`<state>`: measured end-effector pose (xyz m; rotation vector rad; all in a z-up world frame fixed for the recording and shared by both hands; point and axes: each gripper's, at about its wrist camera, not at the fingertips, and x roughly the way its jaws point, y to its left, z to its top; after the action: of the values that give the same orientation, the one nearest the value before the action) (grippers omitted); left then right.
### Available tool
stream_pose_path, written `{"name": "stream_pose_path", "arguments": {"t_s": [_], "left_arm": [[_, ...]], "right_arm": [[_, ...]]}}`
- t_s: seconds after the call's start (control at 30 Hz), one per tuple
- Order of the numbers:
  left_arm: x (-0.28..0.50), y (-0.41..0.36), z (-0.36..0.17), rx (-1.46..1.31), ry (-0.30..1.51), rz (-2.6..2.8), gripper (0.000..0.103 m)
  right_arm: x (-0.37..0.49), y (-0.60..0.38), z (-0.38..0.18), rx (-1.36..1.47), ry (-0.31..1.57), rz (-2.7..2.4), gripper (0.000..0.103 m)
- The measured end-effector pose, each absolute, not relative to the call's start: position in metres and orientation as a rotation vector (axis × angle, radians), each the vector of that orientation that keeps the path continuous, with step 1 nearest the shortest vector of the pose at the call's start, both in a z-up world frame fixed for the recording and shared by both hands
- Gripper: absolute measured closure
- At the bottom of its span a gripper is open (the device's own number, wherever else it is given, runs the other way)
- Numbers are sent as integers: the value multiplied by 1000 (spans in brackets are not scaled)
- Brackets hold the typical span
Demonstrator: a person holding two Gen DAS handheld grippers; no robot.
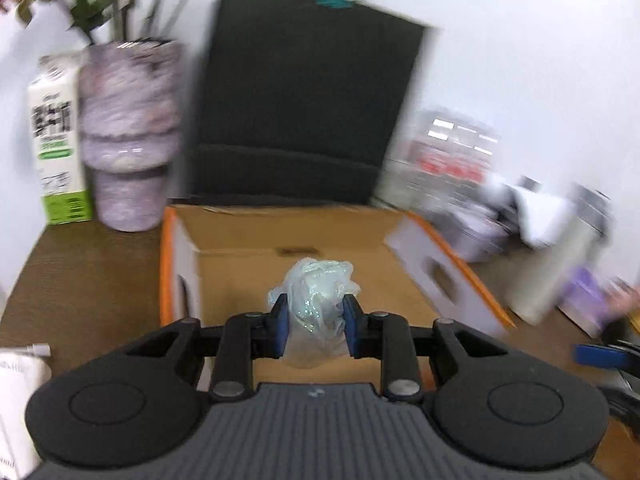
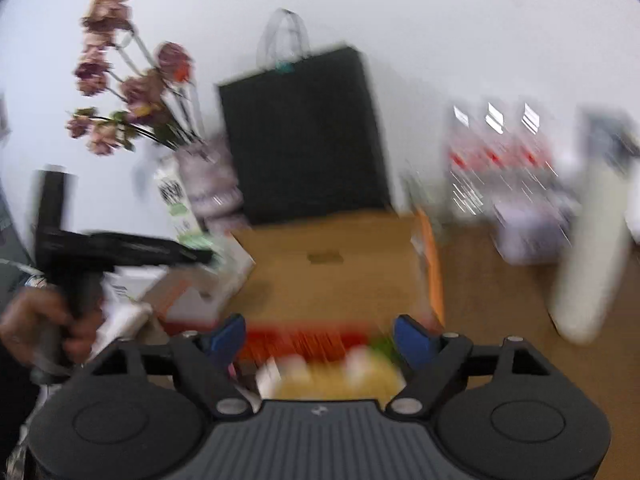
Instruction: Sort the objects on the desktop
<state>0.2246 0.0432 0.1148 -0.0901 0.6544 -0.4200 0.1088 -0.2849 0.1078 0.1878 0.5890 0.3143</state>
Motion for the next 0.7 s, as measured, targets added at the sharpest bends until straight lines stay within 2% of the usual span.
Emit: {"name": "stream_pose_path", "arguments": {"t_s": [0.13,0.23,0.37,0.43,0.5,0.57,0.7], "left_arm": [[163,48,122,-74,658,-518,72],[122,51,115,-90,665,-537,72],[75,47,96,-118,689,-533,71],[60,47,83,-167,701,-515,71],[46,47,73,-216,700,-483,71],[38,49,66,-266,696,-446,71],[19,52,58,-271,680,-384,71]], "right_arm": [[94,-305,70,323,697,323,23],[112,-315,47,541,768,302,21],[139,-311,31,780,782,346,14],[152,-302,26,816,831,315,20],[159,-290,26,788,830,276,35],[155,-279,35,747,803,263,44],[112,-257,71,572,669,322,45]]}}
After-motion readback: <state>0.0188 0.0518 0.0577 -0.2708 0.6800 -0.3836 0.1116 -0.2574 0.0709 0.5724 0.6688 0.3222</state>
